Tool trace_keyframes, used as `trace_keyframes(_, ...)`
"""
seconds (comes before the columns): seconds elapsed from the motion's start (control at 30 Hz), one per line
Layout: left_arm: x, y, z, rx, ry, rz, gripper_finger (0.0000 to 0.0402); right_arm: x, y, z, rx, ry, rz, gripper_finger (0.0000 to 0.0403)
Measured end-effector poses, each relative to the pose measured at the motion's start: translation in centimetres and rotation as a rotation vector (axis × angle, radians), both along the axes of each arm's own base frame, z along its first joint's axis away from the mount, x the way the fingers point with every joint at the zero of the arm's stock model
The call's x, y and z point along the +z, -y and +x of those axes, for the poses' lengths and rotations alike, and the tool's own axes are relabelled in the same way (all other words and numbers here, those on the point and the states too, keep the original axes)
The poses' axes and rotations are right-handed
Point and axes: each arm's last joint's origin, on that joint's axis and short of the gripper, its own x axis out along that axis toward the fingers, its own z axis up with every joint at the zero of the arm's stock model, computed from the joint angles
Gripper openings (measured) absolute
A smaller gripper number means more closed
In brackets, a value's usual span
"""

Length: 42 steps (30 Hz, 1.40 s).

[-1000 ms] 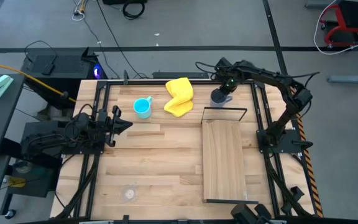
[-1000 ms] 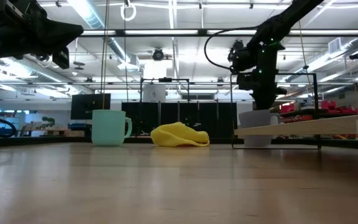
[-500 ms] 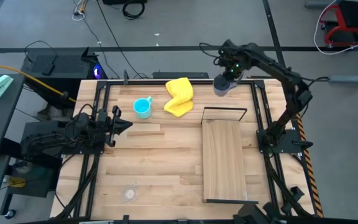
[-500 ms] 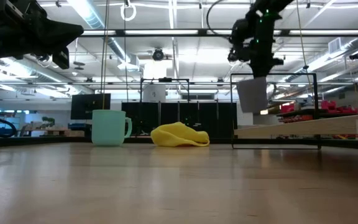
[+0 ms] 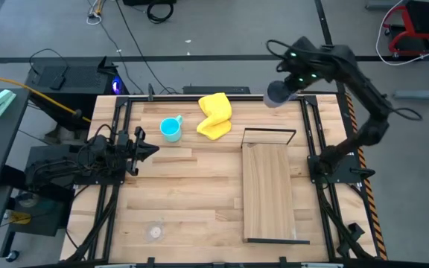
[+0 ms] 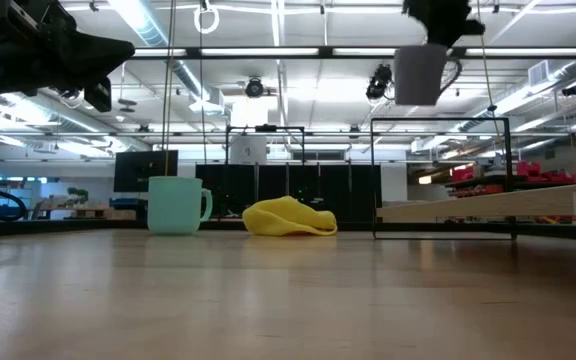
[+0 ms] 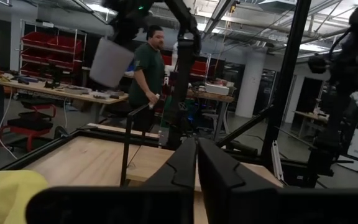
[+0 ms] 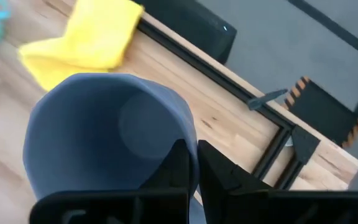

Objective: Stack small to large cups/mugs on shelf
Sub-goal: Put the violet mug on the shelf

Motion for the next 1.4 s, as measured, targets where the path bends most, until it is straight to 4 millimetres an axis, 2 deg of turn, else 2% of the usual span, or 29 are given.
trace_keyframes(0.17, 0.0, 0.0, 0.0, 0.000, 0.000, 0.000, 0.0018, 1.4, -3.5, -1.9, 0.039, 0.134, 0.024, 0.0014)
trace_keyframes(0.3, 0.0, 0.0, 0.0, 0.000, 0.000, 0.000, 0.0008, 1.2, -6.0, -2.9, 0.078, 0.182, 0.054, 0.0014)
trace_keyframes(0.43, 0.0, 0.0, 0.0, 0.000, 0.000, -0.001, 0.0013, -0.4, -7.9, -3.4, 0.112, 0.159, 0.102, 0.0014)
trace_keyframes(0.6, 0.0, 0.0, 0.0, 0.000, 0.000, 0.000, 0.0025, -3.6, -9.6, -3.4, 0.181, 0.073, 0.178, 0.0014)
trace_keyframes(0.93, 0.0, 0.0, 0.0, 0.000, 0.000, 0.000, 0.0008, -9.9, -10.7, -1.6, 0.227, -0.160, 0.256, 0.0014)
trace_keyframes(1.13, -0.1, 0.0, 0.0, -0.001, -0.006, -0.001, 0.0027, -13.4, -11.1, 0.1, 0.288, -0.127, 0.281, 0.0014)
trace_keyframes(1.27, -0.1, 0.0, 0.0, 0.000, -0.014, -0.003, 0.0029, -15.0, -11.3, 0.4, 0.299, -0.136, 0.292, 0.0014)
trace_keyframes(1.4, -0.1, 0.0, 0.0, 0.000, -0.014, -0.003, 0.0019, -15.6, -11.3, 0.7, 0.300, -0.115, 0.283, 0.0014)
